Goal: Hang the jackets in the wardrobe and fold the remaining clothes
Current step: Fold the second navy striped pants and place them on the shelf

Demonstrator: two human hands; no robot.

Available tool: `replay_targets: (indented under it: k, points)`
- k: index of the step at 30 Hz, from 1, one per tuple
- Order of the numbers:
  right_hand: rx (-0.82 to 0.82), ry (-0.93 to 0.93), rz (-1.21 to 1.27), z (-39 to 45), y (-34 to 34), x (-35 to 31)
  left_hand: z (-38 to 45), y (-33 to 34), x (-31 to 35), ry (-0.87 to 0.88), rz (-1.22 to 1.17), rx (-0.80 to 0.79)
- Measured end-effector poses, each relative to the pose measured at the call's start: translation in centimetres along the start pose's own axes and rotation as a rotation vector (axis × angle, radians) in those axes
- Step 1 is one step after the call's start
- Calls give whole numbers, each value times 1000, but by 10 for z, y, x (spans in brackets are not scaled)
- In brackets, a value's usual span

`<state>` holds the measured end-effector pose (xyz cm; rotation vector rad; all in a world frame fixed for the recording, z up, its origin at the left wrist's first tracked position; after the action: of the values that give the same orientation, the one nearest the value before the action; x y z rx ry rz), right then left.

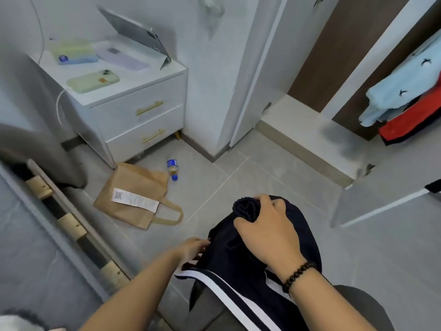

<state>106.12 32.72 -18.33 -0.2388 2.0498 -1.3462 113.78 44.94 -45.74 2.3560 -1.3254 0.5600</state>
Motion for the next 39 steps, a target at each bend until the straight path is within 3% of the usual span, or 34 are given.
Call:
replay_targets:
  k: [3, 10, 18, 21, 27, 30, 36, 39]
  points:
    - [-20, 9, -6, 8, 0, 4, 24, 9, -20, -105, -64, -32]
    - [-35, 25, 3, 17, 0, 15, 44, 19, -36, -166, -118, -12]
    - [22, 3, 166, 6, -8, 29, 7, 15, -37, -134, -485, -96]
    - [44, -4, 347, -4, -15, 38, -23, 6, -15, -21, -584, -30]
    - [108, 3, 732, -34, -31, 68, -94, 1, 38, 204, -498, 188]
    - [157, -2, 757, -50, -51, 83, -140, 36, 92, 307, -396, 95]
    - [333, 4, 853, -82, -125, 124, -242, 119, 193, 755, -320, -123]
    - [397, -9, 878, -106, -152, 141, -277, 163, 208, 894, -96, -50]
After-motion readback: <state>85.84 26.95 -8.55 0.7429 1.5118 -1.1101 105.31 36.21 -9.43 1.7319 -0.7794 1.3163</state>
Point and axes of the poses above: each hand's wrist, its own z-axis towards the middle knuckle, its own y-axis out of the palm, x = y × z, the point moved 10 cm from there along z, towards the middle knuckle, and after that the axes turned 3 degrees about -y, right-handed, at the moved point
